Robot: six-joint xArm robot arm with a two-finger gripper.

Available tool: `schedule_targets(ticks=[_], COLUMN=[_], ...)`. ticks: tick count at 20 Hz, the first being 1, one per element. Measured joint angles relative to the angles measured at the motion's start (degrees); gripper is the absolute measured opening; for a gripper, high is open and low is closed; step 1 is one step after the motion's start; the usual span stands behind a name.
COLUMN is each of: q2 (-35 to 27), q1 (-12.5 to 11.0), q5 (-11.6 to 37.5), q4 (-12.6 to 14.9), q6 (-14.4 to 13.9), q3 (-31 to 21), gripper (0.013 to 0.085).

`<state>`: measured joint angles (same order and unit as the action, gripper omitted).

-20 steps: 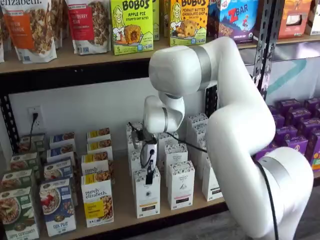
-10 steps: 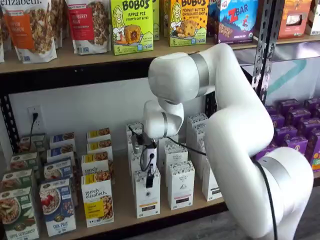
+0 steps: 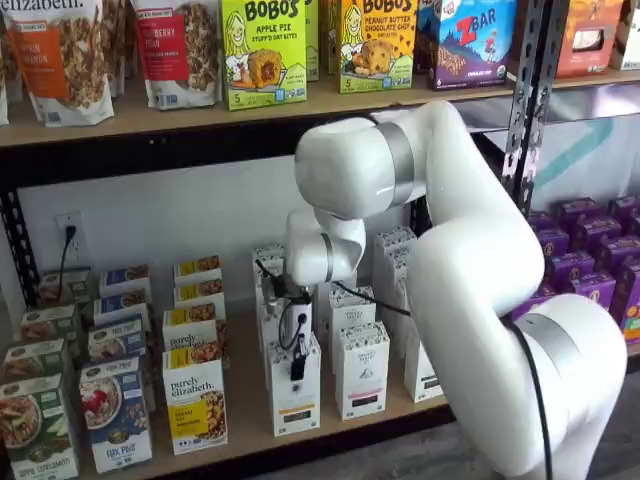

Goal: Pick up the white box with a yellow strip in the middle, on the bottom shelf, the fourth box from the left

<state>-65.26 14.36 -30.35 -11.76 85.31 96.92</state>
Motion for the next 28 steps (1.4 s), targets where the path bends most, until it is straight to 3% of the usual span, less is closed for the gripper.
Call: schedule_targets(ticks=[4, 10, 14, 20, 28], q2=[-1.1, -1.8, -1.8, -1.3, 1.0], q1=[0.0, 0.1, 0.2, 0.2, 0.6], q5=[-0.3, -1.7, -1.7, -2.0, -1.8], q4=[0.7, 1.4, 1.5, 0.9, 2.8], q6=[-0.7, -1.3, -1.6, -1.1, -3.0], q3=[1.3, 2.3, 2.2, 1.5, -1.7], gripper=[0.085, 0.069, 0.069, 0.053, 0.053])
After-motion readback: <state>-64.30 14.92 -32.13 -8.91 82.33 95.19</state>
